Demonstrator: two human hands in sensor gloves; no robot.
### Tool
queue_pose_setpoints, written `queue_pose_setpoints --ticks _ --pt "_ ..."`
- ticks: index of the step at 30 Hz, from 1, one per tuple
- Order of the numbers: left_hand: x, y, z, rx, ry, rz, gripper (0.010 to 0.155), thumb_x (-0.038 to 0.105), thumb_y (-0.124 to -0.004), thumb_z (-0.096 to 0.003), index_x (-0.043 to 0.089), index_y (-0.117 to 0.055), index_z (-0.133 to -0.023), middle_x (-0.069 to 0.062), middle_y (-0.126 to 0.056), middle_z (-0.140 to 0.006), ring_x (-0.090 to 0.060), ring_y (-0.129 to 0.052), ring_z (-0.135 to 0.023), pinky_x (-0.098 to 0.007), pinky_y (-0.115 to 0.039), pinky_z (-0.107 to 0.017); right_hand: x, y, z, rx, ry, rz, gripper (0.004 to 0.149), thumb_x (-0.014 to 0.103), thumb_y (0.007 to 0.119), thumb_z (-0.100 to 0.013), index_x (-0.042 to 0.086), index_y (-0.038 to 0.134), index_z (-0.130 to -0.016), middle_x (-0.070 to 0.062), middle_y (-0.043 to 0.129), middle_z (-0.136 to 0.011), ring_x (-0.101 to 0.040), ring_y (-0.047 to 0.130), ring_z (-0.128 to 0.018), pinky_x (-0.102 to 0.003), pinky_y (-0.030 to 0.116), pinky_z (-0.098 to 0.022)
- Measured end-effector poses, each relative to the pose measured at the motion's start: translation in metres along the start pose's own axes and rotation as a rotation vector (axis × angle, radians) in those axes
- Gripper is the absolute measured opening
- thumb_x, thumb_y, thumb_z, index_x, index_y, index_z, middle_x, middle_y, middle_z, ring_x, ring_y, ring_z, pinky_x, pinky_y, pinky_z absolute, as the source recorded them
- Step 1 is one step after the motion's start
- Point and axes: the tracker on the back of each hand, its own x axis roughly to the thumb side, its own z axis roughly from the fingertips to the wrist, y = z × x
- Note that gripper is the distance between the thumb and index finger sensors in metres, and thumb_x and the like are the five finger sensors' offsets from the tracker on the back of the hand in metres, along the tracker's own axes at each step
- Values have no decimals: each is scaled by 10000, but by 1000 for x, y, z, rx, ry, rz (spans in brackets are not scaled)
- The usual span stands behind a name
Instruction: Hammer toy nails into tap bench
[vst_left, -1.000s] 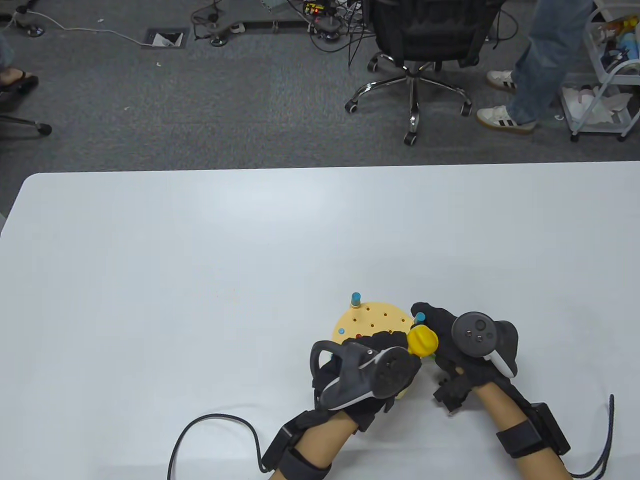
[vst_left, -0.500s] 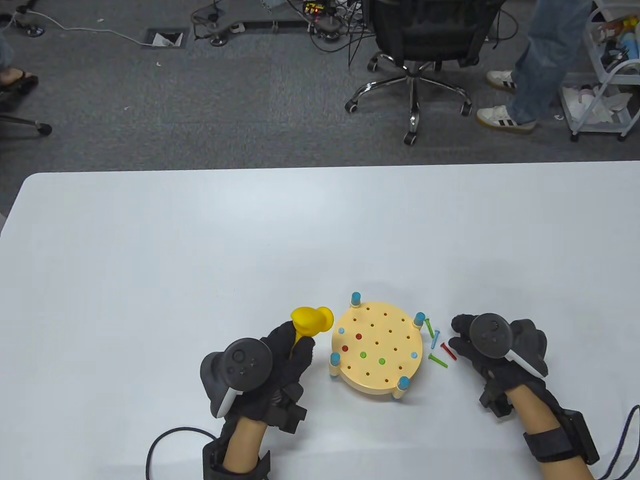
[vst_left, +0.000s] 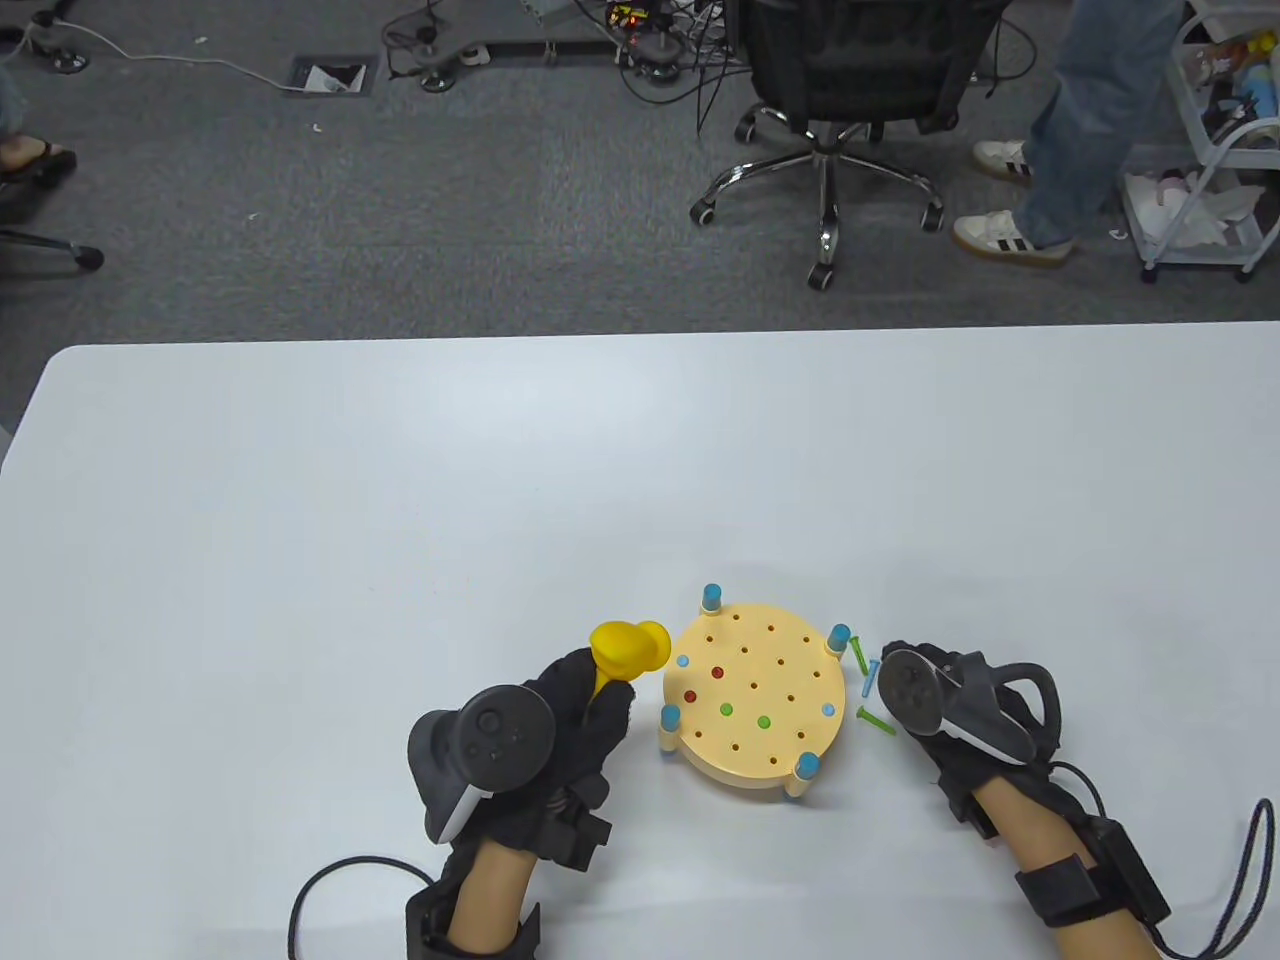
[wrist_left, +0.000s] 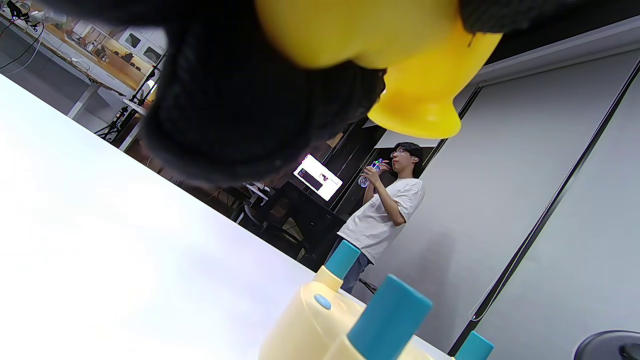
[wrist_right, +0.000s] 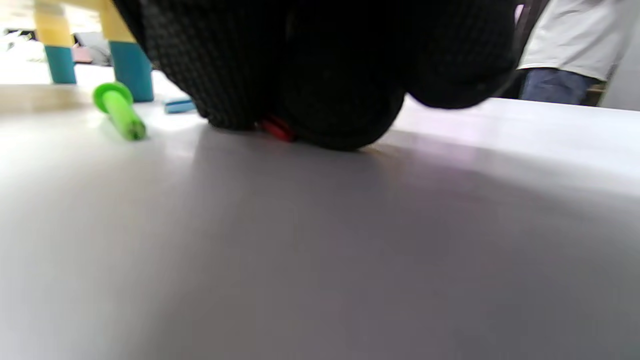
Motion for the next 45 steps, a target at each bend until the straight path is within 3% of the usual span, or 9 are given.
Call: queue_pose_setpoints --ticks 7,10,12,16,18,20,28,36,45 --pt "-2 -1 0 -12 5 9 620 580 -635 -369 169 -822 -795 -133 -997 -531 -276 -1021 -278 -343 -810 -165 -7 4 0 33 -35 -57 608 329 745 -435 56 650 -970 -112 856 -722 -78 920 -351 -306 861 -352" --pt "-2 -1 0 -11 -1 4 621 580 -636 -370 167 -824 -794 -133 -998 -529 -277 -1022 -276 -343 -810 -164 -21 3 1 25 -10 -152 488 321 697 -445 151 738 -900 -121 837 -711 -84 897 -353 -318 849 -360" --pt "-1 -1 1 -12 -5 2 622 581 -636 -369 168 -823 -795 -133 -999 -529 -276 -1022 -276 -343 -811 -164 -32 -5 5 -57 6 -233 438 340 687 -433 210 761 -846 -95 849 -683 -76 903 -336 -311 856 -343" --pt "0 -4 0 -25 -9 -10 621 581 -635 -369 169 -823 -794 -132 -999 -529 -275 -1023 -276 -343 -811 -164 -34 -39 20 -233 -17 -457 426 381 720 -433 192 768 -812 -52 895 -607 -56 924 -269 -291 875 -290" --pt "0 -7 -1 -37 -9 -18 622 581 -635 -370 167 -824 -794 -133 -999 -529 -276 -1023 -276 -343 -811 -164 -19 -63 35 -329 -103 -653 427 381 746 -429 184 782 -806 -48 913 -603 -59 952 -272 -286 884 -282" --pt "0 -9 -1 -48 -10 -24 622 580 -636 -370 167 -824 -794 -134 -999 -528 -277 -1023 -275 -343 -811 -163 3 -79 43 -372 -167 -722 422 379 767 -423 184 793 -796 -45 925 -602 -70 965 -271 -286 885 -276" --pt "1 -11 -1 -58 -27 -30 622 579 -637 -370 165 -826 -795 -135 -1000 -528 -278 -1023 -274 -344 -811 -163 71 -92 25 -283 -269 -304 416 387 779 -412 198 804 -782 -29 934 -599 -68 973 -268 -280 887 -275" --pt "4 -14 0 -65 -41 -50 622 578 -639 -369 164 -828 -794 -137 -1002 -526 -280 -1024 -273 -344 -812 -161 77 -87 9 -219 -248 -249 412 388 788 -407 204 804 -775 -26 936 -600 -75 972 -266 -281 883 -271" --pt "7 -18 0 -85 -53 -66 621 578 -640 -370 165 -829 -793 -138 -1003 -525 -280 -1025 -271 -345 -812 -160 89 -81 9 -194 -269 -159 412 389 795 -407 209 811 -777 -27 937 -604 -86 974 -277 -290 880 -281"
